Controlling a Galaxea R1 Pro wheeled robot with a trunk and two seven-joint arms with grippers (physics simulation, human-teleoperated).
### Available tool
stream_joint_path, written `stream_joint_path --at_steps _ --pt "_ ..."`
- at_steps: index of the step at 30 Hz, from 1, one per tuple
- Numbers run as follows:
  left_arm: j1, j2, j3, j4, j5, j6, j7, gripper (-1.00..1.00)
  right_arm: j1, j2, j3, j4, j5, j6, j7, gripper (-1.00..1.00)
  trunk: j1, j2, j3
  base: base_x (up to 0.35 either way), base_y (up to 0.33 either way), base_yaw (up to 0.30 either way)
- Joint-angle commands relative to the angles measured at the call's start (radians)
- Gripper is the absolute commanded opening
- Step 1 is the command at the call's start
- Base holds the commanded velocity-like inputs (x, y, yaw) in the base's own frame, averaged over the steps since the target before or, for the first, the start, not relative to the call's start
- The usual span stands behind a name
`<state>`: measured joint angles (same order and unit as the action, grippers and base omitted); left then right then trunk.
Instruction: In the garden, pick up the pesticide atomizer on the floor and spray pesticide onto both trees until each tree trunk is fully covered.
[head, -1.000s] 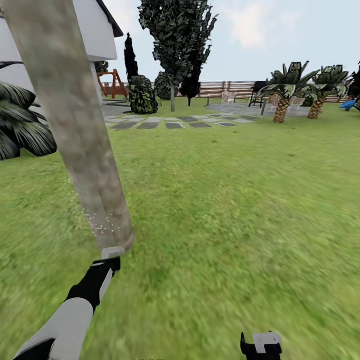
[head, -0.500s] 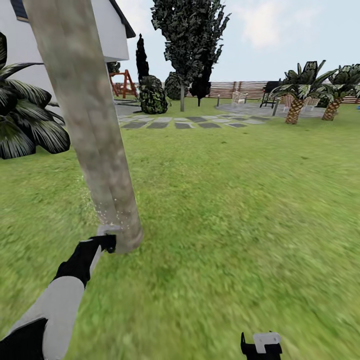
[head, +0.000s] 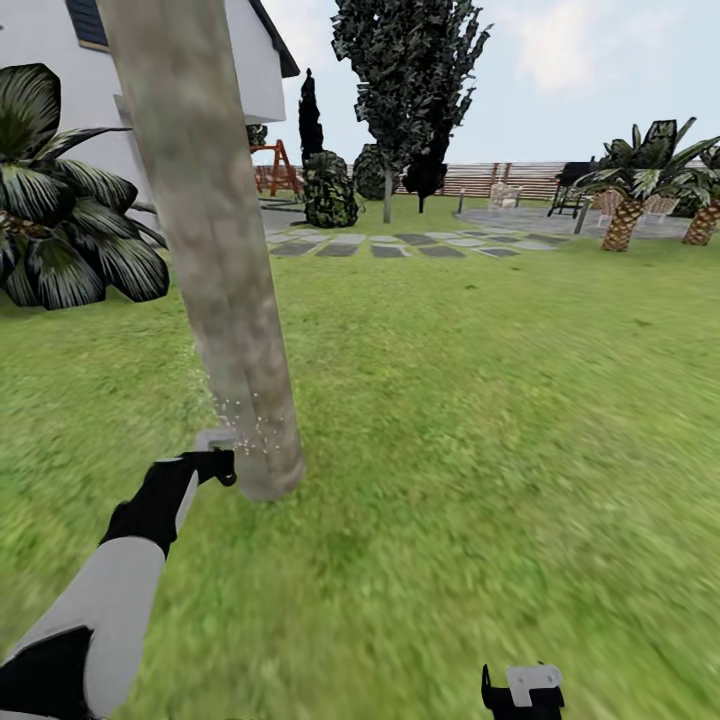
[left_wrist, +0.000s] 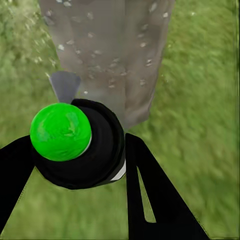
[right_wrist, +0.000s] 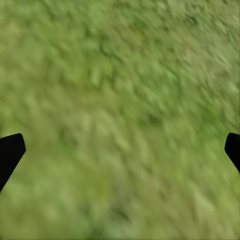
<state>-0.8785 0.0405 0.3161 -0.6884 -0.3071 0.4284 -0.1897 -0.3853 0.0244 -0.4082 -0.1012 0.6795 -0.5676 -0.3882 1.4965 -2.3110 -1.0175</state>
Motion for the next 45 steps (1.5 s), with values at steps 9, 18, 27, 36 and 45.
stream_joint_path --at_steps 9,18,27,36,45 --pt "-0.106 0.054 -0.037 -0.023 0.003 0.113 0.0 -1.0 0.0 -0.001 -0.001 -0.001 0.0 0.0 -0.001 1.0 0.0 0.0 0.0 0.0 0.0 0.009" --pt "-0.093 0.054 -0.028 -0.069 0.002 0.116 0.002 -1.0 0.0 -0.001 -0.001 -0.002 -0.001 0.0 -0.001 1.0 0.0 0.0 0.0 0.005 -0.096 0.0" --pt "-0.091 0.056 -0.028 -0.069 0.002 0.121 0.003 -1.0 -0.001 -0.001 0.0 -0.001 -0.001 0.0 -0.001 1.0 0.0 0.0 0.0 0.039 -0.269 0.0" --pt "-0.091 0.056 -0.026 -0.069 0.002 0.121 0.005 -1.0 0.0 -0.001 0.0 -0.001 0.0 0.0 -0.001 1.0 0.0 0.0 0.0 0.0 -0.271 0.0" --pt "-0.09 0.057 -0.028 -0.065 -0.004 0.119 0.018 -1.0 0.0 0.0 0.0 0.0 0.0 0.0 0.0 1.0 0.0 0.0 0.0 0.006 -0.271 0.164"
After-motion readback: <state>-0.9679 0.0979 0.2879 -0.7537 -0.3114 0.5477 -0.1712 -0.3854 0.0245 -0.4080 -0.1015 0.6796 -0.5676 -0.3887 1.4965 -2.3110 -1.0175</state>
